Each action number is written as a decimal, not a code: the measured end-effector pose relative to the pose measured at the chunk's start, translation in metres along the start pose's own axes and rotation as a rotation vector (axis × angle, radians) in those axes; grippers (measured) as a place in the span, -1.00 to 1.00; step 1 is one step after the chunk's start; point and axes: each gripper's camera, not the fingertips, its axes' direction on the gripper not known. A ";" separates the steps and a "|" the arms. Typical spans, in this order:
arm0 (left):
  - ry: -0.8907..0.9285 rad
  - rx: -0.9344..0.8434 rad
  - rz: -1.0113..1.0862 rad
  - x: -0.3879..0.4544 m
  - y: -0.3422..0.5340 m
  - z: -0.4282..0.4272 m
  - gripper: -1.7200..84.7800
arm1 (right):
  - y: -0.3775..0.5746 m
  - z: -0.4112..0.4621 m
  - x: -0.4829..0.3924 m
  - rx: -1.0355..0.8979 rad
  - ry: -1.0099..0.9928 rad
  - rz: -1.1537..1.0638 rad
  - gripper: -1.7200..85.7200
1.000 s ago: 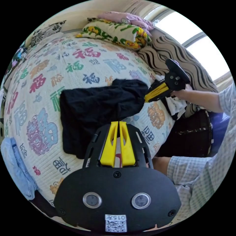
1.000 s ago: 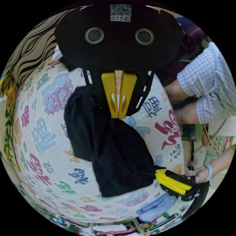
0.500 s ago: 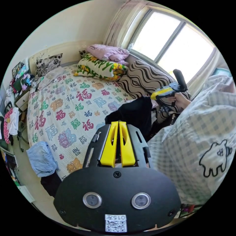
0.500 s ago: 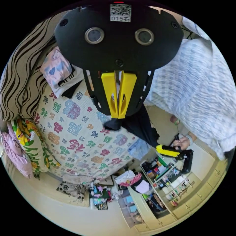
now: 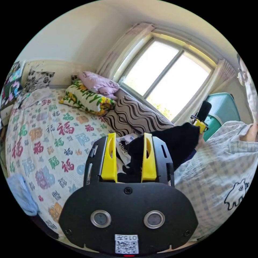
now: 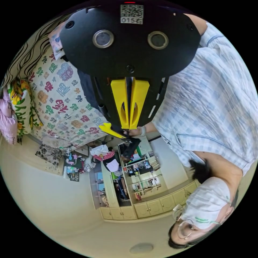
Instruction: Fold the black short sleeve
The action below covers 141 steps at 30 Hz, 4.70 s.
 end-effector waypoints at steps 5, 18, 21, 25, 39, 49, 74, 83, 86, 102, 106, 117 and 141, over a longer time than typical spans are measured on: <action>0.100 -0.387 0.230 0.038 -0.011 0.047 -0.66 | 0.017 -0.013 -0.031 0.012 -0.003 -0.026 -0.98; -0.241 -0.216 0.223 0.085 0.013 -0.051 -0.96 | 0.062 -0.064 -0.031 0.089 0.176 0.138 -0.98; -0.206 -0.144 0.180 0.092 0.020 -0.092 -0.96 | 0.064 -0.074 -0.021 0.126 0.186 0.155 -0.98; -0.183 -0.034 0.141 0.105 0.034 -0.140 -0.96 | 0.061 -0.084 -0.005 0.158 0.172 0.169 -0.98; -0.388 -0.007 0.245 -0.025 -0.032 -0.111 -0.96 | -0.033 -0.057 0.235 0.013 0.172 0.236 -0.98; -0.710 -0.107 -0.253 -0.384 -0.036 0.085 -0.96 | -0.008 0.113 0.590 -0.030 0.224 0.752 -0.97; -0.226 -0.110 -0.905 -0.587 0.138 0.072 -0.98 | 0.057 0.172 0.739 -0.265 -0.059 1.207 -0.98; -0.402 -0.266 -1.046 -0.615 0.150 0.043 -0.97 | 0.051 0.129 0.758 -0.538 0.121 1.355 -0.98; -0.464 -0.348 -1.079 -0.623 0.151 0.046 -0.97 | 0.050 0.134 0.761 -0.608 0.089 1.410 -0.98; -0.563 -0.474 -0.788 -0.658 0.009 0.080 -0.88 | -0.092 0.121 0.830 -0.616 0.296 0.995 -0.80; -0.455 -0.413 -0.449 -0.687 -0.109 0.141 -0.84 | -0.155 0.144 0.865 -0.509 0.254 0.793 -0.81; -0.581 -0.521 -0.389 -0.763 -0.284 0.291 -0.77 | -0.238 0.208 0.971 -0.606 0.239 0.909 -0.77; -0.416 -0.424 -0.541 -0.846 -0.431 0.376 -0.92 | -0.266 0.103 1.034 -0.763 0.305 0.837 -0.90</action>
